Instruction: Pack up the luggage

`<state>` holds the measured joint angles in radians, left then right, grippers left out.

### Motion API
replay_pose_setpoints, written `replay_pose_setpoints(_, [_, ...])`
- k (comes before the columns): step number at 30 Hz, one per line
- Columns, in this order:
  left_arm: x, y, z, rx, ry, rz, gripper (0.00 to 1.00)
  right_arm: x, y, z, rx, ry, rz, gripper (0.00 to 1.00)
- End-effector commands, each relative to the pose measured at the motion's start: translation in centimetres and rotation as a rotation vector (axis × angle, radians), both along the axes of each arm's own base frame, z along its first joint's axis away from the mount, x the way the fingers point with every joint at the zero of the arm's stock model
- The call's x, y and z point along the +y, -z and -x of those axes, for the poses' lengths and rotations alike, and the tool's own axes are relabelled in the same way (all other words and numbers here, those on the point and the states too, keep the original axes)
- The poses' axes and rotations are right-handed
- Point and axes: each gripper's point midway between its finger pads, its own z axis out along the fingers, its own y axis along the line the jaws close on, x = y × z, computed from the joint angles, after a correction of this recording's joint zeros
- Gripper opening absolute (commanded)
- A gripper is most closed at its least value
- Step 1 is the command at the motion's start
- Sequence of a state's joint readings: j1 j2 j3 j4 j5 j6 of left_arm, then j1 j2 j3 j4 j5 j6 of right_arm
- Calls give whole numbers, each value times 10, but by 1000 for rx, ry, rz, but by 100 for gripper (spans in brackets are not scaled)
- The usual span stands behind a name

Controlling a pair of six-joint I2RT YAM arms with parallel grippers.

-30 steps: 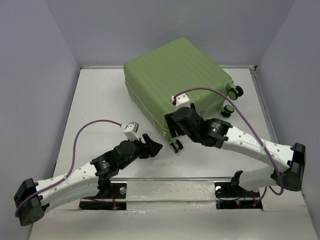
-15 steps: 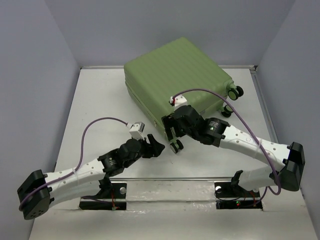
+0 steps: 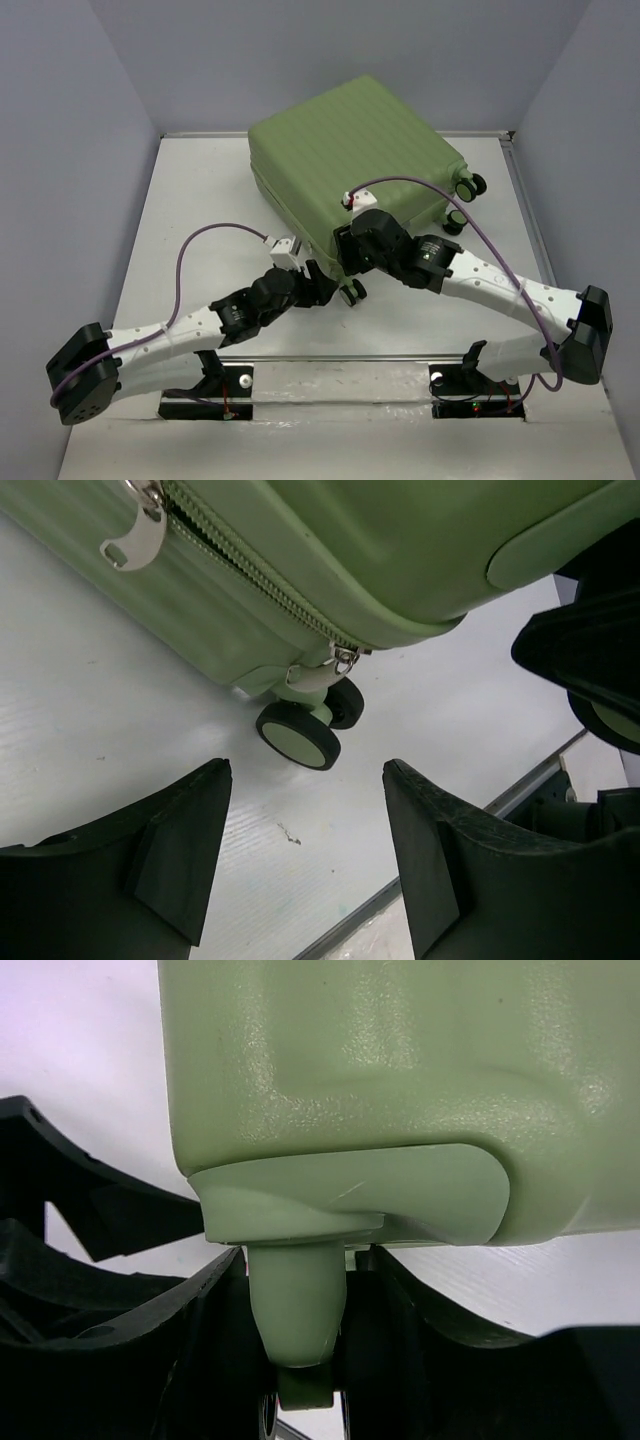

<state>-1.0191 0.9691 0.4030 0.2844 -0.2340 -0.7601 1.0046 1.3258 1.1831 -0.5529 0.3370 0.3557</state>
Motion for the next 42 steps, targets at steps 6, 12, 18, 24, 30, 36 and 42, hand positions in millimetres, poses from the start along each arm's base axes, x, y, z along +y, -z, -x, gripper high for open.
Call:
replay_pose_setpoints(6, [-1,-46,-49,-186,-155,-48,64,49,-61,16,26,-90,-450,7])
replay_pose_setpoints(12, [-13,-47,-66,-221,-166,-98,44,51,-56,18,35,-101,-457,7])
replay_pose_setpoints(18, [-15,-41,-78,-227,-191,-174,8,49,-53,20,33,-106,-461,7])
replay_pose_setpoints(24, [29,-28,-76,-204,-299,-258,6,24,-50,21,2,-59,-443,7])
replay_pose_setpoints(30, [102,-4,-90,-106,-443,-286,6,-3,-23,30,28,-24,-348,7])
replay_pose_setpoints(36, [130,-16,-128,-111,-558,-286,6,-12,-14,42,58,-43,-332,7])
replay_pose_setpoints(42, [135,-37,-141,-108,-601,-234,8,-6,-14,43,68,-55,-344,7])
